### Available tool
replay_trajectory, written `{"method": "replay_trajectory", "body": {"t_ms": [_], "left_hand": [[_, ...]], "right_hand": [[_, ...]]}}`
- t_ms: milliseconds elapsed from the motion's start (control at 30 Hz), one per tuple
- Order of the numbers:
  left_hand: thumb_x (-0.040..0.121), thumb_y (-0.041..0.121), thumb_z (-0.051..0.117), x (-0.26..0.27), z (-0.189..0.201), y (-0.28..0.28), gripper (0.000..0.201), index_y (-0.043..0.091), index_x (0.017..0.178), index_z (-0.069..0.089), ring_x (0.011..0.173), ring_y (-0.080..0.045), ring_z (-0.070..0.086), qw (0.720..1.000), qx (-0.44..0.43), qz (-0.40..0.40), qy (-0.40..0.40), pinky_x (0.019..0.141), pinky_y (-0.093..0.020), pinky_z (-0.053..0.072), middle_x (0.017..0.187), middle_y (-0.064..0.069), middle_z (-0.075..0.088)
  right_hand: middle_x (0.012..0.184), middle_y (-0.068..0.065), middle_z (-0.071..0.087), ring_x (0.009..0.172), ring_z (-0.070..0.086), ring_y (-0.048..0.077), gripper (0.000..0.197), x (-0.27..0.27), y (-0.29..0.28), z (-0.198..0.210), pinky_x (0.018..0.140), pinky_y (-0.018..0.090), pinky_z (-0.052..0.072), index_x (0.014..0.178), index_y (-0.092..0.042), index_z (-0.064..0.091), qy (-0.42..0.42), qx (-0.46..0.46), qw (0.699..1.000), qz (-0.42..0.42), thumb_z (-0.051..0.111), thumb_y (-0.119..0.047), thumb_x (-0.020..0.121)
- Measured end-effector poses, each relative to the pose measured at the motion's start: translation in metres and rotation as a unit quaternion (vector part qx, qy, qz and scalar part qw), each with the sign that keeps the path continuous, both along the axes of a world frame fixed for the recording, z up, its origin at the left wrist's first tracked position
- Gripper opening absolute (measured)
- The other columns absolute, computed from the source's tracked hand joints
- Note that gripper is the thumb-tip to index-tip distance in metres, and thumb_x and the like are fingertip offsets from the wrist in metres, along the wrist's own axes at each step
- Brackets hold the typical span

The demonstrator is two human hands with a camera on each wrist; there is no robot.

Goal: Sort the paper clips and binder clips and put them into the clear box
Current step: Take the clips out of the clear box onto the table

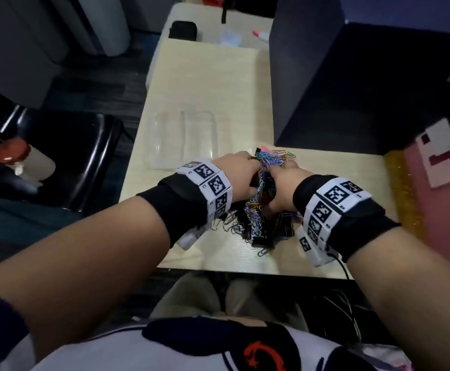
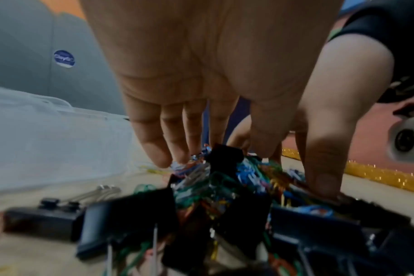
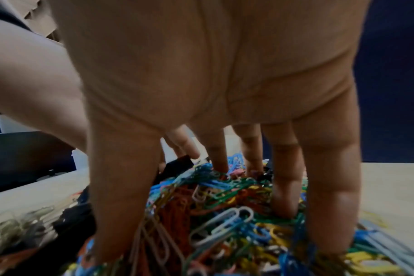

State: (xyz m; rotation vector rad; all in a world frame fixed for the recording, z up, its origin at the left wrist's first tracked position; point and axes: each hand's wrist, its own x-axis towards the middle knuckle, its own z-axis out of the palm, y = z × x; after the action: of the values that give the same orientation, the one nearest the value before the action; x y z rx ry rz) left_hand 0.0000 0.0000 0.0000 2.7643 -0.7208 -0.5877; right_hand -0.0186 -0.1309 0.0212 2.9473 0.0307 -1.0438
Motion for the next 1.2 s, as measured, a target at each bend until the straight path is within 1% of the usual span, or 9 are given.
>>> {"method": "replay_trajectory", "body": {"t_ms": [100,300,467,567,700,833,967,1067,1200], "left_hand": [[0.082,0.035,0.064,0.001,-0.01,-0.004,0.055,0.02,0.133,0.049,0.11,-0.03,0.056,0.998,0.043,-0.013,-0.032,0.088,-0.037,0.047,0.126,-0.007,0.049],[0.085,0.031,0.06,0.01,-0.014,-0.004,0.041,0.018,0.123,0.058,0.101,-0.029,0.06,0.996,0.028,-0.001,-0.089,0.081,-0.035,0.049,0.115,-0.009,0.053],[0.089,0.031,0.058,0.011,-0.004,0.004,0.036,0.019,0.122,0.056,0.113,-0.032,0.049,0.972,0.075,0.109,-0.195,0.082,-0.041,0.044,0.124,-0.009,0.048],[0.091,0.028,0.058,0.01,-0.006,0.005,0.031,0.016,0.119,0.055,0.113,-0.033,0.051,0.964,0.122,0.157,-0.178,0.088,-0.044,0.042,0.12,-0.011,0.05],[0.086,0.016,0.061,0.016,-0.013,0.005,0.013,0.014,0.099,0.062,0.094,-0.038,0.061,0.966,0.141,0.156,-0.149,0.082,-0.042,0.048,0.106,-0.01,0.057],[0.091,0.019,0.057,0.018,-0.002,0.005,0.024,0.012,0.112,0.067,0.097,-0.027,0.061,0.983,0.099,0.089,-0.13,0.078,-0.034,0.048,0.113,-0.01,0.065],[0.09,0.018,0.054,0.03,0.012,0.031,0.024,0.014,0.111,0.064,0.095,-0.027,0.058,0.973,0.061,0.152,-0.164,0.075,-0.033,0.044,0.11,-0.009,0.063],[0.091,0.023,0.053,0.036,0.013,0.054,0.019,0.006,0.092,0.062,0.074,-0.026,0.055,0.957,0.136,0.212,-0.145,0.063,-0.031,0.04,0.082,-0.009,0.059],[0.092,0.031,0.052,0.038,-0.003,0.059,0.041,0.009,0.058,0.046,0.05,-0.017,0.041,0.958,0.182,0.202,-0.092,0.045,-0.026,0.028,0.058,-0.004,0.044]], "right_hand": [[0.137,0.013,0.031,0.114,0.054,0.036,0.096,-0.002,0.002,-0.009,0.094,0.043,0.05,0.138,-0.02,0.036,-0.023,-0.009,1.0,-0.019,0.082,-0.05,0.059],[0.131,0.014,0.041,0.112,0.055,0.032,0.067,0.002,0.004,-0.025,0.094,0.037,0.049,0.133,-0.018,0.042,-0.071,-0.018,0.997,0.002,0.074,-0.035,0.077],[0.134,0.015,0.046,0.12,0.051,0.032,0.052,-0.005,0.006,-0.025,0.098,0.036,0.046,0.136,-0.015,0.044,-0.119,-0.029,0.992,0.026,0.061,-0.023,0.088],[0.132,0.013,0.053,0.122,0.052,0.03,0.045,-0.008,0.007,-0.023,0.097,0.034,0.046,0.135,-0.013,0.047,-0.143,-0.034,0.988,0.036,0.055,-0.014,0.091],[0.126,0.011,0.059,0.116,0.057,0.029,0.036,-0.011,0.003,-0.019,0.092,0.032,0.048,0.13,-0.01,0.053,-0.164,-0.038,0.985,0.048,0.052,-0.012,0.093],[0.12,0.01,0.062,0.111,0.059,0.028,0.034,-0.006,-0.004,-0.014,0.089,0.032,0.051,0.128,-0.011,0.054,-0.182,-0.023,0.982,0.047,0.052,-0.011,0.094],[0.116,0.009,0.065,0.108,0.061,0.028,0.031,-0.004,-0.01,-0.017,0.091,0.033,0.052,0.124,-0.01,0.059,-0.219,0.004,0.975,0.033,0.054,-0.016,0.094],[0.117,0.009,0.062,0.109,0.058,0.027,0.032,-0.003,-0.01,-0.017,0.085,0.03,0.047,0.123,-0.012,0.058,-0.268,0.066,0.961,-0.001,0.057,-0.023,0.093],[0.108,0.006,0.061,0.104,0.056,0.025,0.029,0.001,-0.003,-0.012,0.073,0.025,0.038,0.115,-0.012,0.059,-0.312,0.132,0.94,-0.034,0.06,-0.028,0.091]]}}
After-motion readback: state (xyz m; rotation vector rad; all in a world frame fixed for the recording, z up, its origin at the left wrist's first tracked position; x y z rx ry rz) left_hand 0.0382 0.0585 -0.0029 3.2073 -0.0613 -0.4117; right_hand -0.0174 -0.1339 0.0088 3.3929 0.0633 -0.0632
